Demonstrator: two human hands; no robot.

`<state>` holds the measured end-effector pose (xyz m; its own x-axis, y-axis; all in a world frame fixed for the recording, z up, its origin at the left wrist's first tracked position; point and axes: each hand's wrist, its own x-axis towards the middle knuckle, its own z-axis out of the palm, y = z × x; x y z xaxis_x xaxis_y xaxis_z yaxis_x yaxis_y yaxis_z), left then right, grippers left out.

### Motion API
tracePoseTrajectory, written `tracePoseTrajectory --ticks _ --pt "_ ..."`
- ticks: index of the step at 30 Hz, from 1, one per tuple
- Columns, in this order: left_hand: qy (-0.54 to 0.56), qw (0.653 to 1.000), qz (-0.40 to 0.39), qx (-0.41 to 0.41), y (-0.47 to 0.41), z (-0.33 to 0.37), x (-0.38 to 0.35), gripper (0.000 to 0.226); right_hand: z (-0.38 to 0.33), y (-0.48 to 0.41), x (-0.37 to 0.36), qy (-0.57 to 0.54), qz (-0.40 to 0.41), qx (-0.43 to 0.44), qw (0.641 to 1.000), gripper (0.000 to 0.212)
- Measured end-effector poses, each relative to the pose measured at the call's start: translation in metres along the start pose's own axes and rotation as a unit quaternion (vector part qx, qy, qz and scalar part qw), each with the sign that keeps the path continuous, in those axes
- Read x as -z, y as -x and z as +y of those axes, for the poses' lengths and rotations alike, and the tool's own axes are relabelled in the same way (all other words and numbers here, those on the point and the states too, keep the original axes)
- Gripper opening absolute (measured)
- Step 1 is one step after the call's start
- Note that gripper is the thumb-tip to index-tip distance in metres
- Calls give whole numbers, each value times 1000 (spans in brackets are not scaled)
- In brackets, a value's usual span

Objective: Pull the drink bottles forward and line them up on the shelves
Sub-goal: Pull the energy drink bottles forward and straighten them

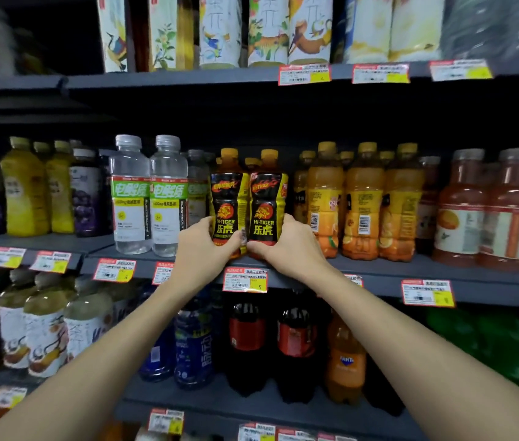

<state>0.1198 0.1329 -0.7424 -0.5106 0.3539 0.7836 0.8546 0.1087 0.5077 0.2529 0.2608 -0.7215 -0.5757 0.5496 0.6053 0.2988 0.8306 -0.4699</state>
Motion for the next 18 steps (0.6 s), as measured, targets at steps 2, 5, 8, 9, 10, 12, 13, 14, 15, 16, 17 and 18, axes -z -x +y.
tracePoseTrajectory --ticks 2,5,8,9,10,12,13,14,15,16,17,18 --pt "-2 1000 3 2 0 1 0 33 -1 2 2 -11 -6 2 1000 75" --pt "-31 999 -22 9 -5 0 5 37 -3 3 8 -13 -38 2 999 73" --pt "-78 995 -61 14 -12 -1 18 48 -3 4 18 1 -71 12 997 73" --pt "-86 994 -71 19 -14 -1 22 52 -3 6 21 0 -82 21 996 73" --pt "-86 993 -84 21 -15 -3 27 54 -3 7 24 1 -94 28 995 74" --pt "-68 991 -115 18 -14 -7 35 53 -2 8 28 12 -119 26 993 71" --pt "-66 988 -137 14 -13 -8 39 55 -2 8 29 15 -128 20 991 69" --pt "-71 984 -161 11 -13 -9 41 62 -2 8 30 15 -134 16 991 67" --pt "-81 981 -177 11 -13 -11 42 71 -1 7 29 16 -135 14 991 67" --pt "-90 979 -182 15 -14 -12 42 76 -1 7 28 18 -133 13 991 67" --pt "-95 978 -183 21 -15 -12 43 78 -2 7 27 22 -130 13 991 68" --pt "-98 978 -184 25 -17 -12 43 76 -2 8 25 27 -126 15 992 68"
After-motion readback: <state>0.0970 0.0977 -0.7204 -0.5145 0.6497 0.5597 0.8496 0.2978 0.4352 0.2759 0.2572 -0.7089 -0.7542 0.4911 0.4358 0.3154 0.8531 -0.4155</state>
